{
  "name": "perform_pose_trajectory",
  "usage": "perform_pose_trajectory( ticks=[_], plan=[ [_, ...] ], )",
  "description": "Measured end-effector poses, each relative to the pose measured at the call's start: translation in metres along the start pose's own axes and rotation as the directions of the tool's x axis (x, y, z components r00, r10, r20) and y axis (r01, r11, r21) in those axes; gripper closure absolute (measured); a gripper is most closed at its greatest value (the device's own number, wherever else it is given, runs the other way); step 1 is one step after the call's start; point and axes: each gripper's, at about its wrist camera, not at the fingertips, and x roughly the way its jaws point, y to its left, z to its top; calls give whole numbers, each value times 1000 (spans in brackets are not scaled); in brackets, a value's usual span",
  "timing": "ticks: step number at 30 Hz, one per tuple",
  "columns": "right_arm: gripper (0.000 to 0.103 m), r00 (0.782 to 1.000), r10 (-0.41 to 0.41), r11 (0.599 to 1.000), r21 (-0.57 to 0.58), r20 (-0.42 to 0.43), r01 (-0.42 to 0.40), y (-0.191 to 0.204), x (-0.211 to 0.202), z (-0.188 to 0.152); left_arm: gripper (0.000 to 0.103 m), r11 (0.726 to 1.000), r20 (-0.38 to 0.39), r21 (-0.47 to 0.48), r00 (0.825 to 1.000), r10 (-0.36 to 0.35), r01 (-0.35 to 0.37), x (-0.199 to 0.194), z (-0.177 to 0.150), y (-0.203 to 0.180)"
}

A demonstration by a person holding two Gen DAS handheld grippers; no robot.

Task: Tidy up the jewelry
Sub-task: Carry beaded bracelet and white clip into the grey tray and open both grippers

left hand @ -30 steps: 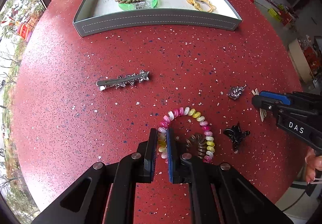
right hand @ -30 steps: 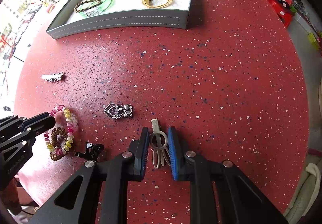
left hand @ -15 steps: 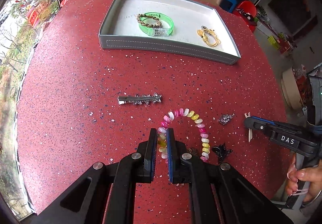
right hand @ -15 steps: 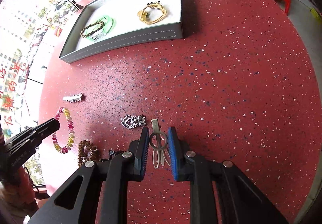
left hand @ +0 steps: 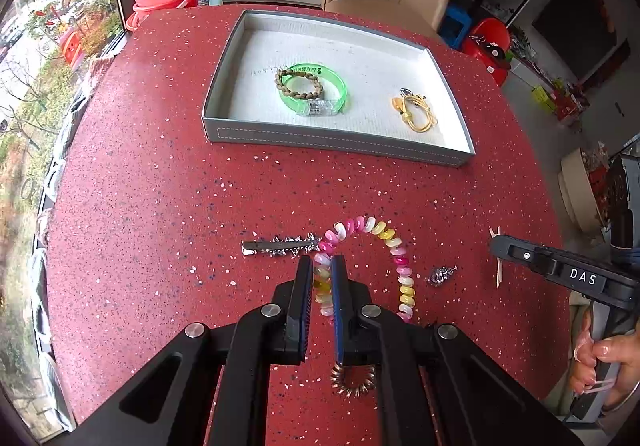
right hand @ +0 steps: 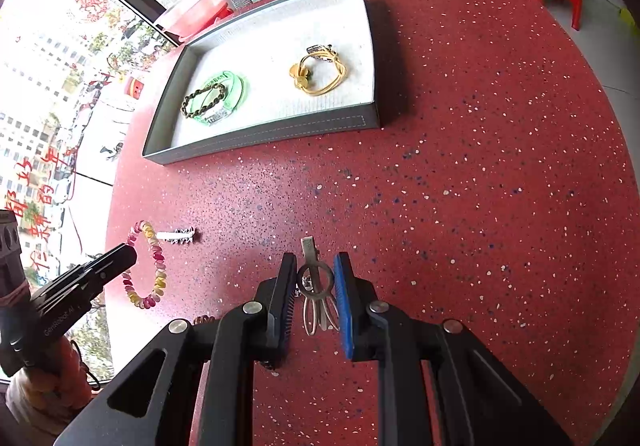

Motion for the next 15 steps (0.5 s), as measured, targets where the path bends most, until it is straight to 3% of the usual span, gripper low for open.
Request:
perform_pose_trajectory(
  ticks=[15],
  plan=[
    [82, 997, 53, 997, -52, 48, -51, 14, -8, 63, 76, 999, 89, -23, 995, 40, -38, 9, 73, 15]
  ],
)
